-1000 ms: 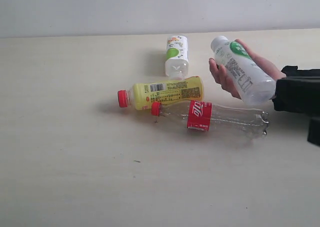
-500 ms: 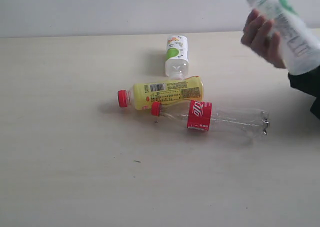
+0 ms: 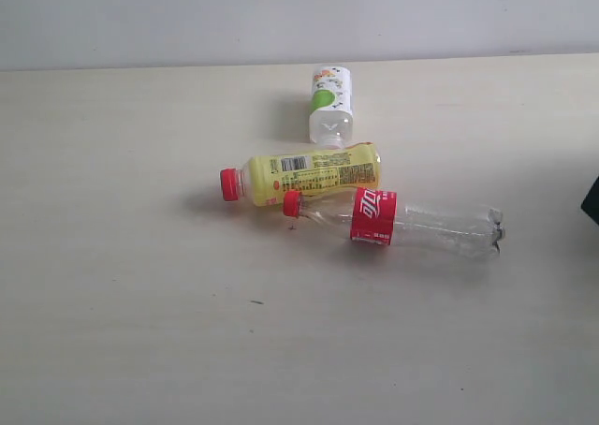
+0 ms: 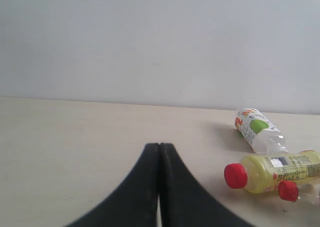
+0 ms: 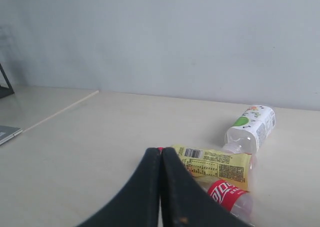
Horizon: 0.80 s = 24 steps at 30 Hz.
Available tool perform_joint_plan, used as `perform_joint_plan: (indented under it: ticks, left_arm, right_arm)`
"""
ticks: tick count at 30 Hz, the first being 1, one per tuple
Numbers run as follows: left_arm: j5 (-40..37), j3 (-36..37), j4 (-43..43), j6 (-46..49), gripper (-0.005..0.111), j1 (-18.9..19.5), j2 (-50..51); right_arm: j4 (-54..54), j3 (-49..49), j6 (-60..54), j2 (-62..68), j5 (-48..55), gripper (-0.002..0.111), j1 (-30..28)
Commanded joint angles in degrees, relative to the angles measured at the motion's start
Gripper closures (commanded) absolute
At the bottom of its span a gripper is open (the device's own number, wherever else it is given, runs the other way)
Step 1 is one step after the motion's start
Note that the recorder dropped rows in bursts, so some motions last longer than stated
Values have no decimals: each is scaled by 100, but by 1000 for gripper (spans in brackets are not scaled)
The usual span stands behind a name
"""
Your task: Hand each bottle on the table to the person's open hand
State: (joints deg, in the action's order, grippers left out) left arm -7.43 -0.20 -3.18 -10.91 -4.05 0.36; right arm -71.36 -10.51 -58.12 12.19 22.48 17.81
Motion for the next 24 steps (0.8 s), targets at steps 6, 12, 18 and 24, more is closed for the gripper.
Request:
perform_joint_plan:
  ticks: [6,12,18,24]
  left_arm:
    - [5,20,45,7,107,7,-36]
    - [5,20,45,7,107,7,-36]
    - [5,20,45,7,107,7,-36]
    - [5,20,45,7,107,7,-36]
  right_arm:
    - [-28,42,-65,-2,-25,108,12]
    - [-28,41,-65,-2,-97,108,12]
    - [-28,41,-65,-2,-97,108,12]
    - [-70,41,-79,-2,-37,108,12]
